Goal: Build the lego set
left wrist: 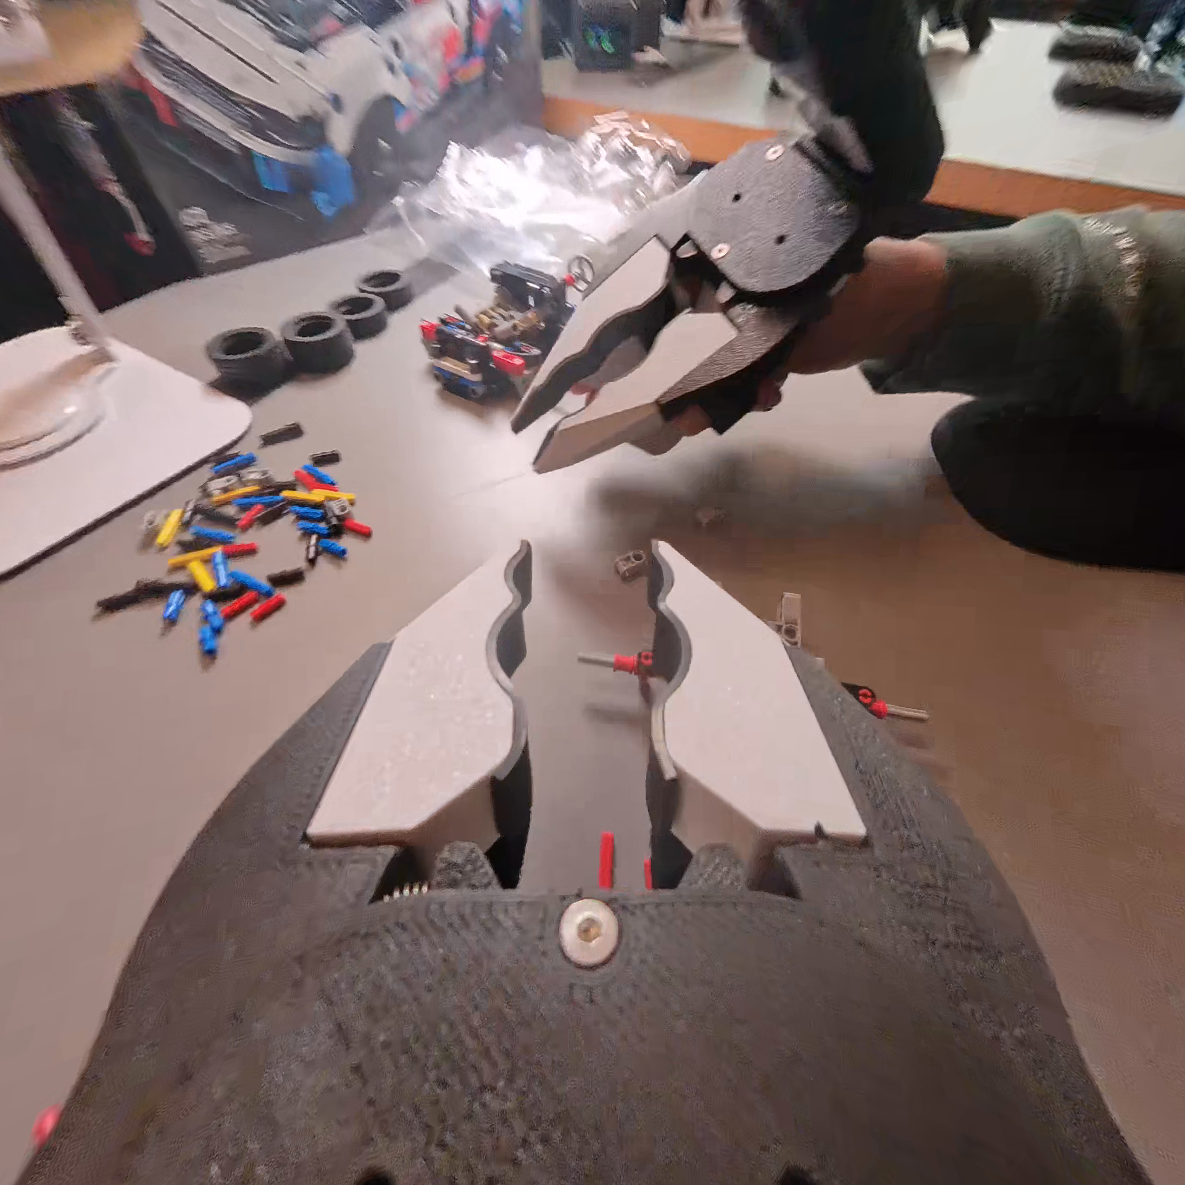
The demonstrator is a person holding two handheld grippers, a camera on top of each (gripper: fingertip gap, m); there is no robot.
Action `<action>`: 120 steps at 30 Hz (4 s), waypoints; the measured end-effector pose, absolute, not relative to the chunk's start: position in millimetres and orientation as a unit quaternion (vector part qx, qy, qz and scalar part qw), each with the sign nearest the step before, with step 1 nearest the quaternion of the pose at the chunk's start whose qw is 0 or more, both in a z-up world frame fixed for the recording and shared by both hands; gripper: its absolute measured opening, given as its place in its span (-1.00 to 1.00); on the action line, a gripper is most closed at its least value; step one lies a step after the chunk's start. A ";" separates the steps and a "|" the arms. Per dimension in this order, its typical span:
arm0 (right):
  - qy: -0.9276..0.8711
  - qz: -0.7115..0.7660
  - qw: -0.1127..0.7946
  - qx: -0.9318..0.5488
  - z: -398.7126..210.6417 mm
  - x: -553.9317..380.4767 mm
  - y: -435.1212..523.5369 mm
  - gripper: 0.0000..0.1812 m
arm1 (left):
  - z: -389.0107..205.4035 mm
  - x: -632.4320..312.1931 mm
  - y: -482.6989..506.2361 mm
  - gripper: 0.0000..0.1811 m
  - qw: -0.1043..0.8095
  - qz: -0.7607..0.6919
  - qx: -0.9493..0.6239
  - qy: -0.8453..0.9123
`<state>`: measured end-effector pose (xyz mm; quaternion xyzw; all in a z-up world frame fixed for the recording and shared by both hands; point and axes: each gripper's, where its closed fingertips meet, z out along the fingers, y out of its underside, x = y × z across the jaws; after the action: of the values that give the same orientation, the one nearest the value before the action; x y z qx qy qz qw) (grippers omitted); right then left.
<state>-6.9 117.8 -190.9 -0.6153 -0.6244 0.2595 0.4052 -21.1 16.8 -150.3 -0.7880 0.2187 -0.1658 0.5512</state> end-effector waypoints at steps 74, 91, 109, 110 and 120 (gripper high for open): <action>-0.607 0.210 0.257 -0.722 -226.3 -118.9 214.4 -0.88 | -134.9 -86.3 -52.2 -0.48 0.649 -0.074 -0.751 0.097; -0.667 0.286 0.284 -0.626 -152.5 -33.6 125.0 -0.93 | -135.9 -82.6 -54.0 -0.47 0.644 -0.078 -0.754 0.104; -0.649 0.249 0.268 -0.667 -213.9 77.7 76.1 -0.80 | -172.0 -50.1 -53.6 -0.53 0.565 -0.138 -0.797 0.164; -0.639 0.265 0.293 -0.660 -204.9 76.1 75.3 -0.79 | -173.0 -52.7 -53.3 -0.53 0.563 -0.133 -0.799 0.162; -0.630 0.363 0.390 -0.565 -175.6 73.3 29.0 -0.78 | -210.6 -58.0 -69.4 -0.79 0.460 -0.086 -0.845 0.258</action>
<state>73.3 29.0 -175.6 -0.5648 -0.6302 0.3632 0.3897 -58.0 -69.4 -210.6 -0.8451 0.2582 -0.0857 0.4601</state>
